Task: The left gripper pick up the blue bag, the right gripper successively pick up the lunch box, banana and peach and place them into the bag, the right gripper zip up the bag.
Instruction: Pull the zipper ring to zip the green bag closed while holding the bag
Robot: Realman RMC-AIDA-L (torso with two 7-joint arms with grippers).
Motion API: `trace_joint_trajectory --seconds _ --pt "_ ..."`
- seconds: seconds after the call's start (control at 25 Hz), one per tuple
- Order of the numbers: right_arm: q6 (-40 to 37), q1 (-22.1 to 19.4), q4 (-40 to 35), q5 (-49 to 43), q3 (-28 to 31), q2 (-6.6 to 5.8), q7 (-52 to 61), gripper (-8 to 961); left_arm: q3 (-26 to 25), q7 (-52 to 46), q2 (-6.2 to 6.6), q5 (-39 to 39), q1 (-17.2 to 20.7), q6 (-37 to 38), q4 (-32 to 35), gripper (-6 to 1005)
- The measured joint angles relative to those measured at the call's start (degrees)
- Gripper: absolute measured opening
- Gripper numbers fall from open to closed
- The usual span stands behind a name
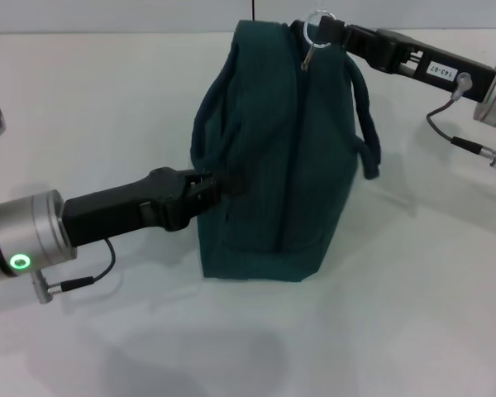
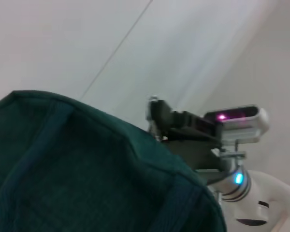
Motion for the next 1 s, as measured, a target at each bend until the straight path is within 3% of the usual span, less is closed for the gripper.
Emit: trace_joint_trajectory --seconds 0.52,1.0 --pt "6.2 -0.4 0.6 3.8 0.1 -0.02 -1.8 48 -0.5 0.2 0.39 -0.3 3.6 2.8 0.2 50" --pt "6.5 -1.4 0.5 5.5 0.1 0.34 -2.9 51 -3.7 0.1 0.68 0.3 4.8 4.5 0.6 148"
